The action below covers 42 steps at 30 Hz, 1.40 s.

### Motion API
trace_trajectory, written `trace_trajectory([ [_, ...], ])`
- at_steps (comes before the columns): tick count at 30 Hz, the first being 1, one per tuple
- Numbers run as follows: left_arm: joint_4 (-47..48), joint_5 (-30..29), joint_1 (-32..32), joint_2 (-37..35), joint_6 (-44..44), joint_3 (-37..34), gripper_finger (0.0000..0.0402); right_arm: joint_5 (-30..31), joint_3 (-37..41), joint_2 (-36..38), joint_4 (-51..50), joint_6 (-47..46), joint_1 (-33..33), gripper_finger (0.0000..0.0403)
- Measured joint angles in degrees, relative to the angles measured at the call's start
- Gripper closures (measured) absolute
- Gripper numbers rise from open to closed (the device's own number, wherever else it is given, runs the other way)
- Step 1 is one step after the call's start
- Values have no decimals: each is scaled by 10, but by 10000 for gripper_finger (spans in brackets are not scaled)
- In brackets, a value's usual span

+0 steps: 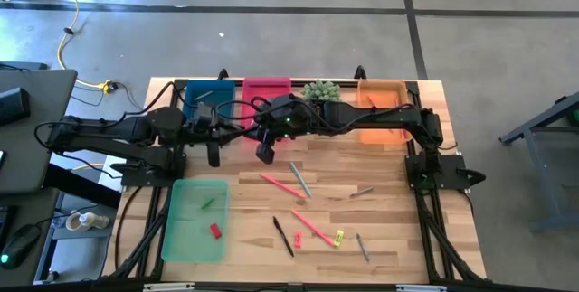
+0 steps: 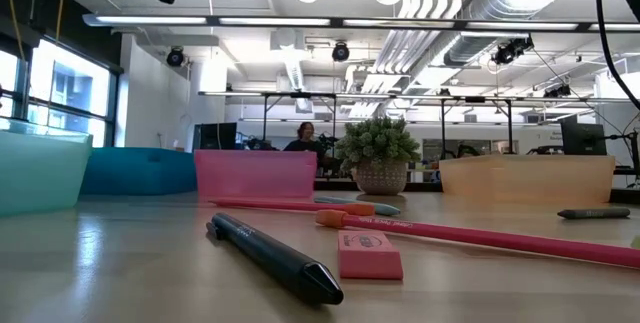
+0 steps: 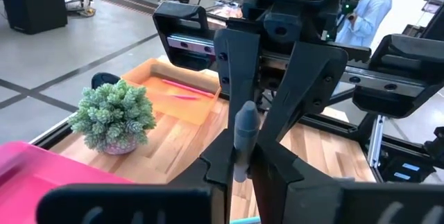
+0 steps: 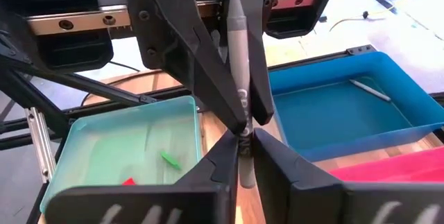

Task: Sort crayons/erasers/pens/pencils in bins
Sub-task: Put the gray crayon into the blue bin

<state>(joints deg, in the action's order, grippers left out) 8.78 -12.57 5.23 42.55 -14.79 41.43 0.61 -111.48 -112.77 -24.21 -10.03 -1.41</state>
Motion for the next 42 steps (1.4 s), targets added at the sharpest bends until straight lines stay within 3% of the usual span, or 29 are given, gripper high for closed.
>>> trace_trajectory([
  [9, 49, -32, 0, -1, 0, 0, 385, 4, 0, 0, -101, -19, 0, 279],
  [15, 150, -81, 3, -1, -33, 0, 382, 4, 0, 0, -189, -32, 0, 242],
  [26, 373, -96, 116, -1, -141, 0, 381, 4, 15, 0, -244, -68, 3, 235],
  [33, 433, -47, 210, -1, -161, 0, 381, 4, 74, 0, -242, -152, 4, 235],
  [42, 473, -25, 302, 31, -134, 0, 380, 4, 150, 0, -243, -296, 4, 235],
])
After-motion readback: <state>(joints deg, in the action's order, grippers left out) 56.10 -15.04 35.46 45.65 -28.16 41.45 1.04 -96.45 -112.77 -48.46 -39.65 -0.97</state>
